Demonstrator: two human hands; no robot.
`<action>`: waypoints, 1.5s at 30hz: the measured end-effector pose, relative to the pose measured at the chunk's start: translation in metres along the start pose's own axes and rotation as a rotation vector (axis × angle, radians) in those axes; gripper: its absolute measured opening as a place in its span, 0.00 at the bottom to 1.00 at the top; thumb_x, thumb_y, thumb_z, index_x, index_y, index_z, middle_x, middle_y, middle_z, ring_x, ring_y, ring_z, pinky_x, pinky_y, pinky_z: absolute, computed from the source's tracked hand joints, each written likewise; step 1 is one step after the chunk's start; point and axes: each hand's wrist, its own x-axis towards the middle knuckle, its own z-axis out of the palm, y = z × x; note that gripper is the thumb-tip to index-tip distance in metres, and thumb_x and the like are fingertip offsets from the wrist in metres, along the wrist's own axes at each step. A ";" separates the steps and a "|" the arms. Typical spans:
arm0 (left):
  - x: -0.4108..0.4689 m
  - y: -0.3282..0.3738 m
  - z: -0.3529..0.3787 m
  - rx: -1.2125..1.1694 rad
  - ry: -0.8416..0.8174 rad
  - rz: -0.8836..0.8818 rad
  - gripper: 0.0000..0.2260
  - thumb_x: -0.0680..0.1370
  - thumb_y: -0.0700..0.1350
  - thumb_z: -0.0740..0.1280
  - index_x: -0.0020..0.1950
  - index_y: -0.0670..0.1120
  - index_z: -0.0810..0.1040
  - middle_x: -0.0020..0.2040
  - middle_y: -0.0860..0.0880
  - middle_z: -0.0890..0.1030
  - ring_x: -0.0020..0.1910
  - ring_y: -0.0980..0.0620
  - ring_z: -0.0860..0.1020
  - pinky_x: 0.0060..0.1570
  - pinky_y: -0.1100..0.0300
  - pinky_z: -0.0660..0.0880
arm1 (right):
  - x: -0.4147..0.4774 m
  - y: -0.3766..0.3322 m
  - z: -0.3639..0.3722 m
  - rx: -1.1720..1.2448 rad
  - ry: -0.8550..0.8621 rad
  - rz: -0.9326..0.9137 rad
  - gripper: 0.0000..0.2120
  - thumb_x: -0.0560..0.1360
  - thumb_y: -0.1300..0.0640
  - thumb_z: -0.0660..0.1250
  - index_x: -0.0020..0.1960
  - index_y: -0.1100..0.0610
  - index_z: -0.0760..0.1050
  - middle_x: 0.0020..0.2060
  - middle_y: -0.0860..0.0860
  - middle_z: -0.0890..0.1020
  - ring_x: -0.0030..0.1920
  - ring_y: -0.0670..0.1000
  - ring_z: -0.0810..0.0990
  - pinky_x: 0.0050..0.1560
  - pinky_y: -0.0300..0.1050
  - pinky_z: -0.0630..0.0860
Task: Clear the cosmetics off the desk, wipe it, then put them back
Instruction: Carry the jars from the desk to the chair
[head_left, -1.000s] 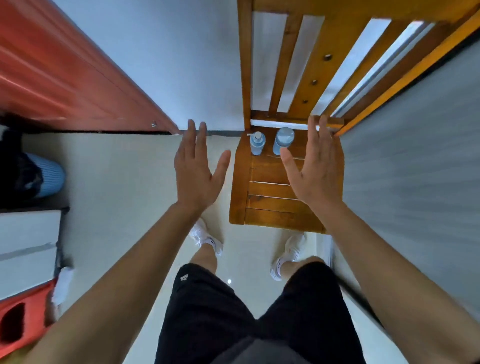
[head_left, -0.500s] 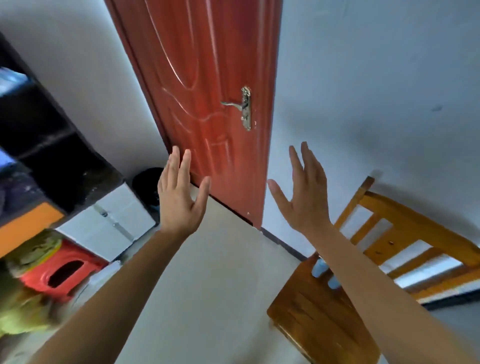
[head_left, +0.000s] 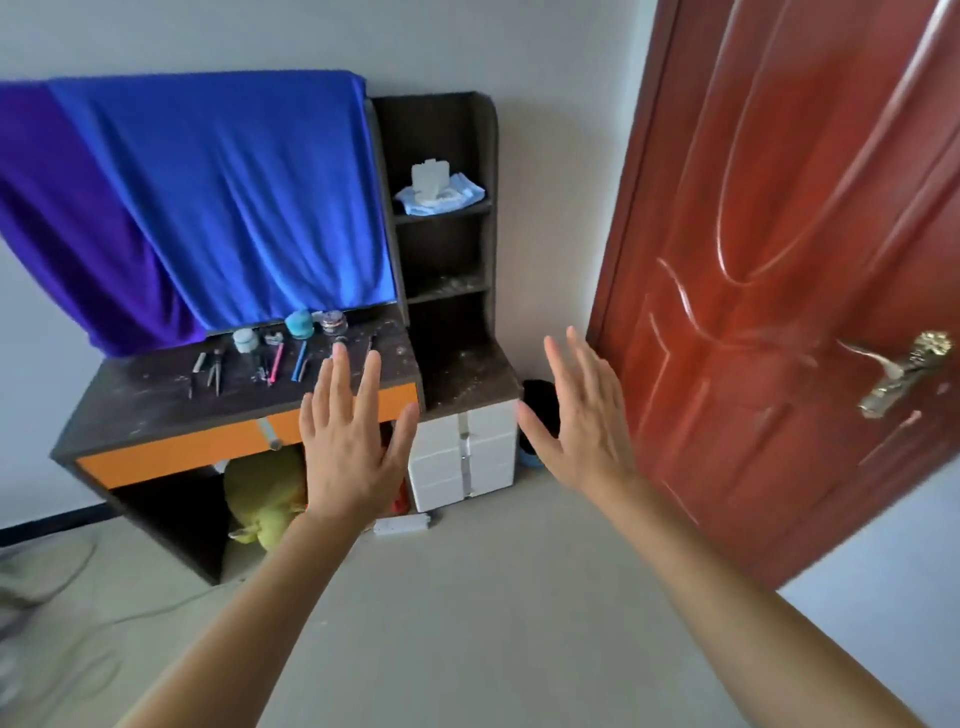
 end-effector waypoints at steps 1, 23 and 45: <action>0.003 -0.019 -0.002 0.024 -0.007 -0.027 0.31 0.81 0.62 0.53 0.80 0.47 0.59 0.81 0.41 0.53 0.79 0.41 0.53 0.74 0.38 0.55 | 0.008 -0.011 0.019 0.027 -0.025 -0.023 0.36 0.81 0.37 0.57 0.81 0.55 0.54 0.80 0.59 0.57 0.78 0.59 0.59 0.74 0.63 0.62; 0.286 -0.245 0.120 0.188 -0.094 -0.320 0.30 0.80 0.60 0.56 0.78 0.48 0.60 0.80 0.41 0.57 0.77 0.41 0.57 0.72 0.41 0.59 | 0.314 -0.024 0.375 0.299 -0.348 -0.113 0.35 0.80 0.37 0.59 0.80 0.54 0.57 0.79 0.55 0.60 0.78 0.53 0.60 0.75 0.50 0.63; 0.430 -0.509 0.269 -0.021 -0.542 -0.437 0.35 0.79 0.58 0.63 0.80 0.45 0.55 0.80 0.45 0.57 0.78 0.44 0.57 0.75 0.47 0.57 | 0.438 -0.062 0.619 0.095 -0.764 0.209 0.42 0.74 0.32 0.64 0.80 0.54 0.59 0.78 0.51 0.64 0.77 0.50 0.62 0.73 0.45 0.61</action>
